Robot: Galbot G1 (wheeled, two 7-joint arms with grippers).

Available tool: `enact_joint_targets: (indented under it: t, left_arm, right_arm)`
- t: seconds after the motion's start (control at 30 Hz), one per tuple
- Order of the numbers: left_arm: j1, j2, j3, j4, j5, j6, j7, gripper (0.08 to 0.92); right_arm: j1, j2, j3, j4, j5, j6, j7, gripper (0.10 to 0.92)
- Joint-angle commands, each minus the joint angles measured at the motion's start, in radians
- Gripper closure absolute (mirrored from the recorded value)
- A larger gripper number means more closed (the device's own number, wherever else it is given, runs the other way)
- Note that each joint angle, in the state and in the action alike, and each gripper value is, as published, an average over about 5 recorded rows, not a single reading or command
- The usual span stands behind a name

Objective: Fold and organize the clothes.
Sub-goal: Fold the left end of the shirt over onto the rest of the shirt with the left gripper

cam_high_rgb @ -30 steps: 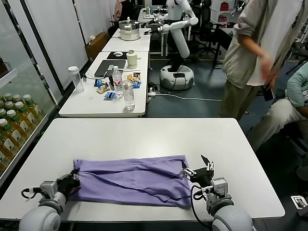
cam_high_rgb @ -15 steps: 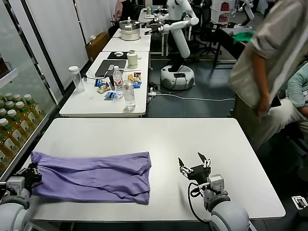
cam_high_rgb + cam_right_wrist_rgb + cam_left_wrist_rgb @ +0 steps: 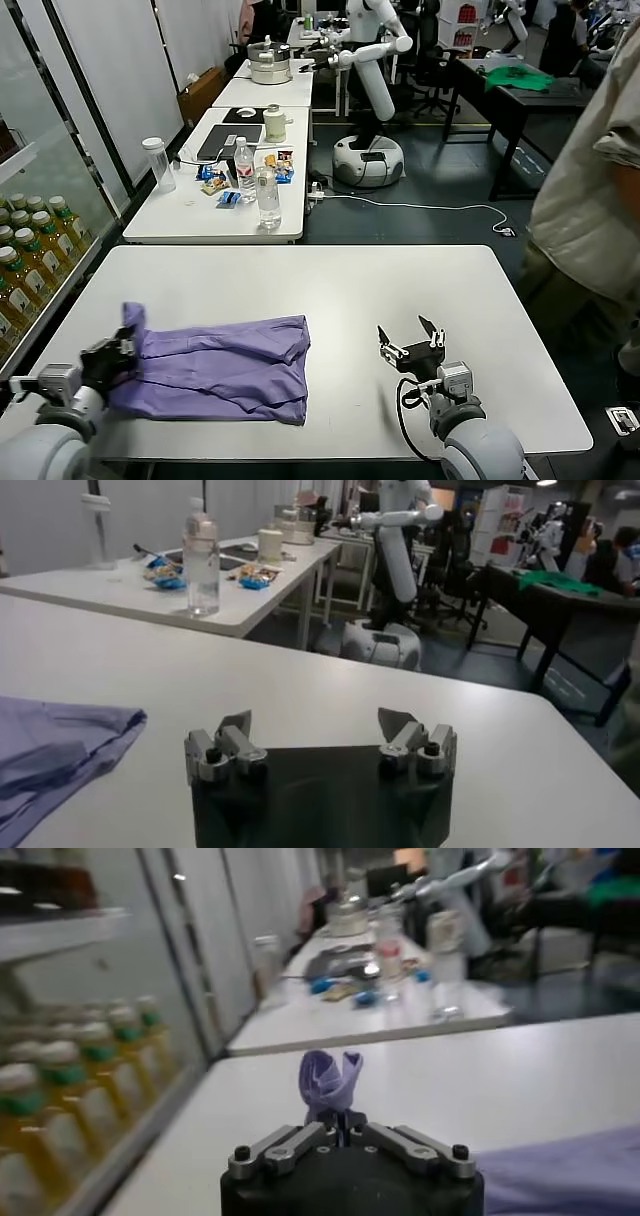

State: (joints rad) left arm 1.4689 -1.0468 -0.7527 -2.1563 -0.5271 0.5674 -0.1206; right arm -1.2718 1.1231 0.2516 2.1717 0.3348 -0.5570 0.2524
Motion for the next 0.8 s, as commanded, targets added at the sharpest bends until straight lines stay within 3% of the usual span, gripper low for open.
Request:
enact_joint_targets:
  t: [0.03, 0.37, 0.8]
  left_arm:
    - [-0.104, -0.091, 0.267, -0.074, -0.118, 0.015, -0.014, 0.892]
    - [-0.190, -0.170, 0.395, 0.015, -0.033, 0.015, -0.043, 0.892]
    - [-0.228, -0.194, 0.456, 0.042, -0.021, 0.016, -0.055, 0.892]
  right_arm:
    - [-0.003, 0.000, 0.005, 0.009, -0.002, -0.005, 0.003, 0.203]
    - [-0.010, 0.002, 0.009, 0.022, -0.005, -0.015, 0.010, 0.203]
    - [-0.012, 0.002, 0.019, 0.023, -0.006, -0.018, 0.010, 0.203]
